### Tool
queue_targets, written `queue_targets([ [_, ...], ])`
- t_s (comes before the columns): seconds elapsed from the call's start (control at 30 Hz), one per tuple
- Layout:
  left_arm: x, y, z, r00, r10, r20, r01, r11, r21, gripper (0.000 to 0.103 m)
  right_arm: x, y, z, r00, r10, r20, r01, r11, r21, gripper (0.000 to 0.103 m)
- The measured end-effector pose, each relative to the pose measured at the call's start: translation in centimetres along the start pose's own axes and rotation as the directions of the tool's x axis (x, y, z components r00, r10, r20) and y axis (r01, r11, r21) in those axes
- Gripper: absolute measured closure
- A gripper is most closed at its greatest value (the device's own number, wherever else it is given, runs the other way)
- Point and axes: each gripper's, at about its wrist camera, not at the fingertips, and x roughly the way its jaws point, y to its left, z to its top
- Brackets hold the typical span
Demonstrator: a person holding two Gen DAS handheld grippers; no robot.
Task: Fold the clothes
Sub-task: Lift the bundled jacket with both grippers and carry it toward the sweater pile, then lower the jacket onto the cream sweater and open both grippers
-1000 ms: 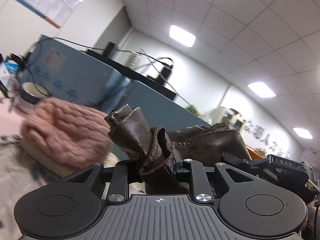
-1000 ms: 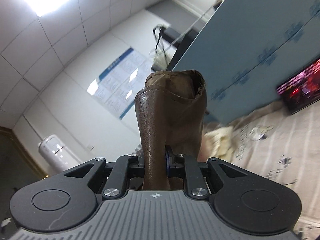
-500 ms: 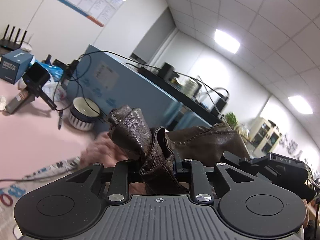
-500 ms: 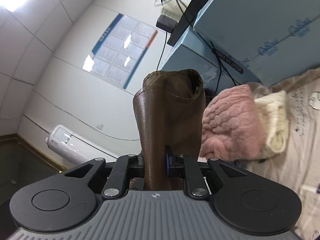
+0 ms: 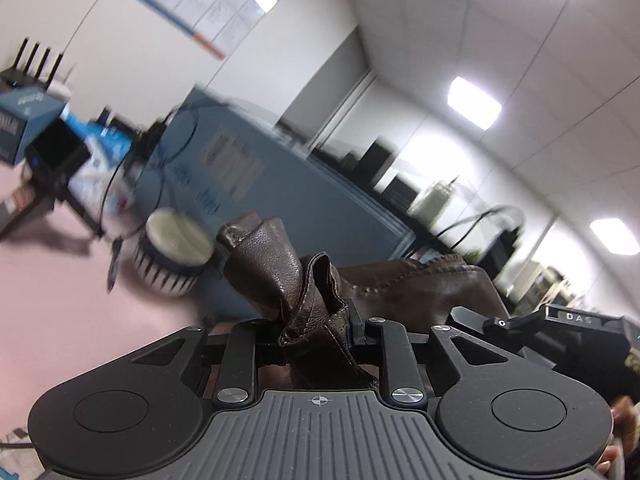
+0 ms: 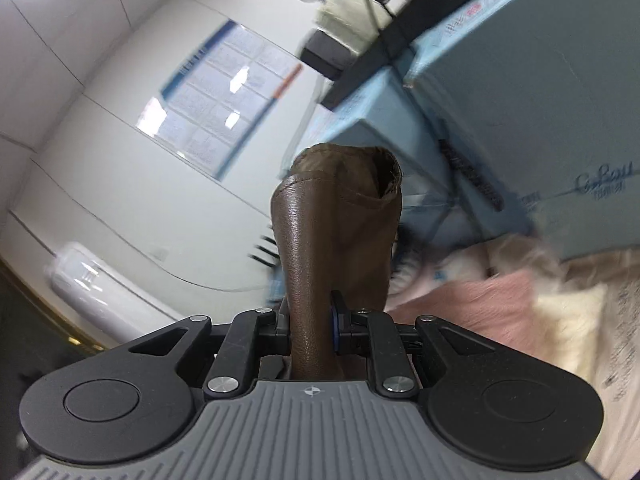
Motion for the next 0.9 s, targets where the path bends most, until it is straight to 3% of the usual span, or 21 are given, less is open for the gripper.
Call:
queue_targets([
  [0.1,2.0,1.0,-1.0,0.998,0.035,-0.061,-0.035,0.999,0.002,0.081,1.5,-2.6,0.1,0.994,-0.106,-0.026,0.106,0.994,-0.023,0.088],
  [0.3,4.2,2.4,-1.8,0.984,0.108,-0.144,-0.106,0.994,0.020,0.079,3.3,-5.9,-0.4,0.971,-0.236,-0.042,0.232,0.969,-0.091,0.086],
  [0.5,6.3,1.9,-3.5,0.962,0.195,-0.191,-0.179,0.979,0.095,0.067,4.6,-6.7,-1.2,0.929,-0.369,-0.012,0.360,0.914,-0.184,0.075],
  [0.63,7.6,1.4,-3.9,0.948,0.244,-0.203,-0.215,0.964,0.154,0.061,5.6,-6.5,-1.9,0.888,-0.460,0.011,0.446,0.855,-0.267,0.064],
  [0.7,8.0,1.0,-4.0,0.942,0.265,-0.204,-0.231,0.957,0.178,0.059,5.8,-7.0,-2.0,0.870,-0.493,0.015,0.480,0.840,-0.252,0.058],
  [0.77,8.1,0.6,-3.9,0.936,0.286,-0.205,-0.246,0.948,0.203,0.057,6.0,-7.4,-2.0,0.852,-0.524,0.018,0.513,0.826,-0.234,0.045],
  [0.87,8.2,0.0,-3.6,0.927,0.311,-0.208,-0.261,0.936,0.234,0.053,5.8,-7.3,-2.1,0.837,-0.547,0.016,0.540,0.819,-0.194,0.041],
  [0.9,8.2,-0.1,-3.4,0.924,0.317,-0.213,-0.266,0.934,0.237,0.045,5.7,-7.0,-2.0,0.834,-0.552,0.017,0.545,0.817,-0.189,0.040],
])
